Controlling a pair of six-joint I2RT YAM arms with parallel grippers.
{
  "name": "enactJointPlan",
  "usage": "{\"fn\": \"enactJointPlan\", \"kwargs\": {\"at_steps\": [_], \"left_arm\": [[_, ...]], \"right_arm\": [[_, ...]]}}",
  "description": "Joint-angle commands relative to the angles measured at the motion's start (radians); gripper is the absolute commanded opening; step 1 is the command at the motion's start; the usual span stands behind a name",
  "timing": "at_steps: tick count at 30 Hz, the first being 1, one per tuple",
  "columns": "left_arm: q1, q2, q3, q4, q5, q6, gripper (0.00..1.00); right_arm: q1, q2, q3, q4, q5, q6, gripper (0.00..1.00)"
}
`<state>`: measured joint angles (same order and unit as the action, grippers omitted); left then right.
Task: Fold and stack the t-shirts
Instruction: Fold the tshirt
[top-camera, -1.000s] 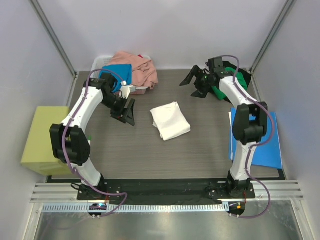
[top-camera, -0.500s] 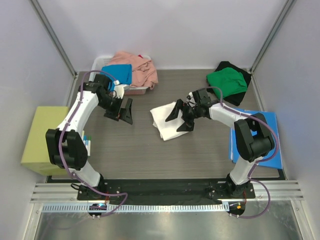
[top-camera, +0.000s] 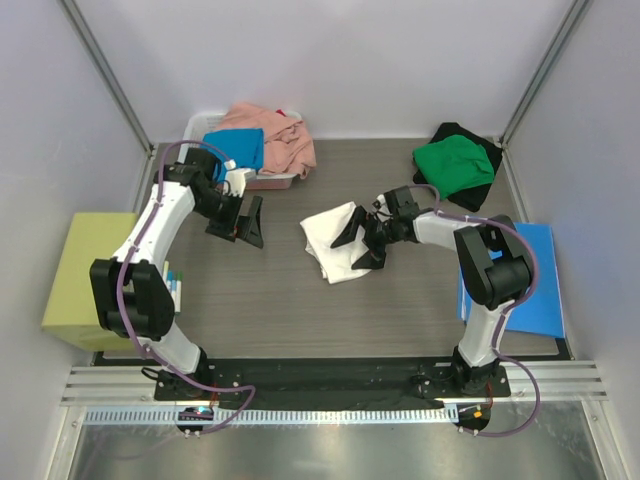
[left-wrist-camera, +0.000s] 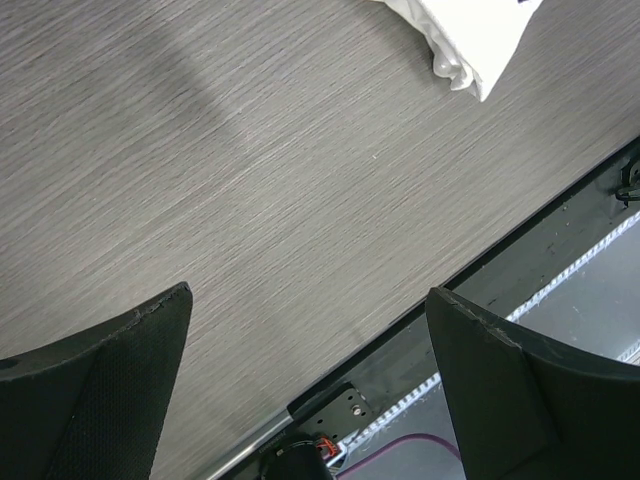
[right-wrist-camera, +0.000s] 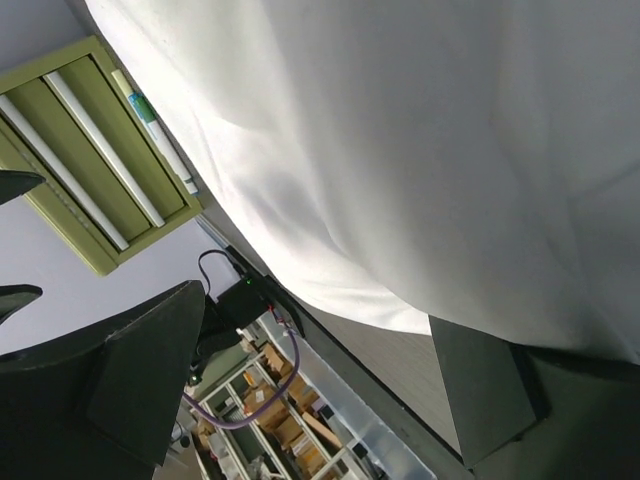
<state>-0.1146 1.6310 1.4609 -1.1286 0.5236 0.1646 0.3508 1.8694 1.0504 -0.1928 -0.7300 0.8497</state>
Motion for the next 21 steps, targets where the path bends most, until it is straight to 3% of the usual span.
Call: {"fn": "enactJointPlan", "kwargs": {"at_steps": [1,5,9,21], "left_arm": [[0.010,-0.016,0.053,-0.019,0.023,0.012,1.00],[0.010,-0.007,0.075,-0.028,0.033,0.012,1.00],[0.012,-0.007,0.078,-0.030,0.039,0.009,1.00],[0.012,-0.005,0.075,-0.034,0.029,0.012,1.00]], "right_arm": [[0.007,-0.083,0.045,-0.120,0.053,-0.017,1.00],[0.010,-0.176,0.228,-0.203,0.049,0.002,1.00],[0.017,-0.165,0.321,-0.214,0.024,0.029,1.00],[0.042,-0.016,0.088,0.013,0.001,0.100,1.00]]}}
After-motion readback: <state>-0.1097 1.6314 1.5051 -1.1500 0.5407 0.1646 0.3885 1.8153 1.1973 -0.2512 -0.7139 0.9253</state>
